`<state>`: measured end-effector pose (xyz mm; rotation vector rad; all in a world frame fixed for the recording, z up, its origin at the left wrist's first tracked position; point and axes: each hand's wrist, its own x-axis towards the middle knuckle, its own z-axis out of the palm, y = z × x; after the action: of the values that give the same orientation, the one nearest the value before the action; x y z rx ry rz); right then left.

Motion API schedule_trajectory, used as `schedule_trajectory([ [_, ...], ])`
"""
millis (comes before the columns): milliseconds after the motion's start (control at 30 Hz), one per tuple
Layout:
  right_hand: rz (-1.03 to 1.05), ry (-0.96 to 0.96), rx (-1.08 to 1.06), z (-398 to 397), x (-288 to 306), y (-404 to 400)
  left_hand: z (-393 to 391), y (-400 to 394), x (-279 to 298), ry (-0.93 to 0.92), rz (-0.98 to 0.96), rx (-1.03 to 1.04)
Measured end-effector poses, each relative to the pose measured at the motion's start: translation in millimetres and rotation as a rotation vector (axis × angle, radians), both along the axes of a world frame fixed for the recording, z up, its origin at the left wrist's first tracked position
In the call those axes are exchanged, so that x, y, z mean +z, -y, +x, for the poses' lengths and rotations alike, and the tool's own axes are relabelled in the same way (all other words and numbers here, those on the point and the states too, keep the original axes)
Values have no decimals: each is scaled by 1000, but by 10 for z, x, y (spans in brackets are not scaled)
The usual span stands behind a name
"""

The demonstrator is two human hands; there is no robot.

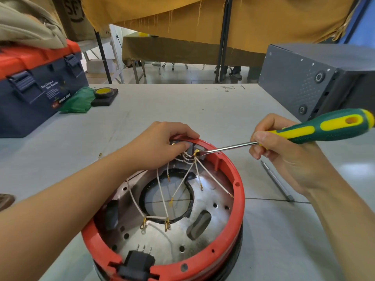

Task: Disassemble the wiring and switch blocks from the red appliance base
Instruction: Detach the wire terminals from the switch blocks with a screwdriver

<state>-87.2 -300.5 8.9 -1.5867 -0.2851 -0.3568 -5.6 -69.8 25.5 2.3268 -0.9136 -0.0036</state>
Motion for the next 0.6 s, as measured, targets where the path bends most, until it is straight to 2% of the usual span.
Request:
schedule_trajectory([
  [133,7,42,-27,-5,26,-4,3,-2,-10,4,-2,-3],
  [300,-115,89,-42,-14,22,-1,5,-7,-11,11,-4,-7],
  [600,-202,109,-33,-30,31,15,0,0,-16,16,-17,-5],
])
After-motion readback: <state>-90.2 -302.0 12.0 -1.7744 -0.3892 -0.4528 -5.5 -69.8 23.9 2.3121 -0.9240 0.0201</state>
